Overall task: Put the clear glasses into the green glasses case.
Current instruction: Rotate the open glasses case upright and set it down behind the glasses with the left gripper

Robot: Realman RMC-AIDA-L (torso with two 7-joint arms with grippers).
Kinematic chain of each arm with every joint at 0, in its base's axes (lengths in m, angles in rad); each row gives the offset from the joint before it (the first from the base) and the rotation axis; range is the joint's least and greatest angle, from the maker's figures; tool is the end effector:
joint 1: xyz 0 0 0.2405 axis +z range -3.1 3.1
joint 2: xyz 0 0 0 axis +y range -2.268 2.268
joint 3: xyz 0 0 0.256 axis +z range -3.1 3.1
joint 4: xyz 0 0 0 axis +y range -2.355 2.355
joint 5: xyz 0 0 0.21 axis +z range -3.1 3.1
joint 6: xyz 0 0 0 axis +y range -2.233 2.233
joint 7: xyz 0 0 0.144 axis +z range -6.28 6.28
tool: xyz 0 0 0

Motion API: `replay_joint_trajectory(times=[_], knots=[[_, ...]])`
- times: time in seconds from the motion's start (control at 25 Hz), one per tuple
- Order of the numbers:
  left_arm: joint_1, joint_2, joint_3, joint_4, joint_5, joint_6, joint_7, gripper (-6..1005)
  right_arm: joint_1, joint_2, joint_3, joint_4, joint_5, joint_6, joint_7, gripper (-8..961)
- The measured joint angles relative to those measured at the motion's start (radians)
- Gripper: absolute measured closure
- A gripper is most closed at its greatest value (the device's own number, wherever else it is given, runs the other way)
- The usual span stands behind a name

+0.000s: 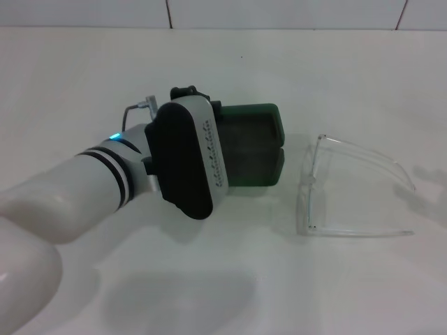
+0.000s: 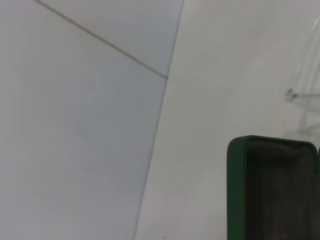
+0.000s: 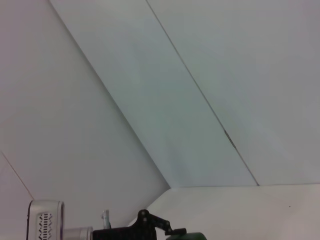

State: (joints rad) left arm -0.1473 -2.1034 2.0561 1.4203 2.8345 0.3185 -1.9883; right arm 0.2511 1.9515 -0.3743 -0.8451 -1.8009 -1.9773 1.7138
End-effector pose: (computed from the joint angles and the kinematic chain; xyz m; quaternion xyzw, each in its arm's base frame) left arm -0.1711 0.3198 -0.0830 -0.8846 0.2104 0.1025 0.4033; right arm 0.3182 0.2410 0.1372 -0.8425 0.3320 0.3835 0.1814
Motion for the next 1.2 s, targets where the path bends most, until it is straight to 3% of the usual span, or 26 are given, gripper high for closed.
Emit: replay_joint_trajectory(times=[0.36,0.96,1.2], knots=[[0.002,-0.003,0.047,-0.002,-0.001,-0.001,-0.008,921,-0.002,0.001,-0.002,0.002,-0.002,-0.006,-0.003,304],[-0.001,0.001,0.040,0.023,-0.001,0.023,-0.074,922,-0.014,0.005,0.000,0.003,0.000,-0.037,-0.005,307],[0.004,0.002,0.038,0.042,-0.001,0.053,-0.074,850,-0.016,0.004,0.000,0.003,0.000,-0.039,-0.005,308]])
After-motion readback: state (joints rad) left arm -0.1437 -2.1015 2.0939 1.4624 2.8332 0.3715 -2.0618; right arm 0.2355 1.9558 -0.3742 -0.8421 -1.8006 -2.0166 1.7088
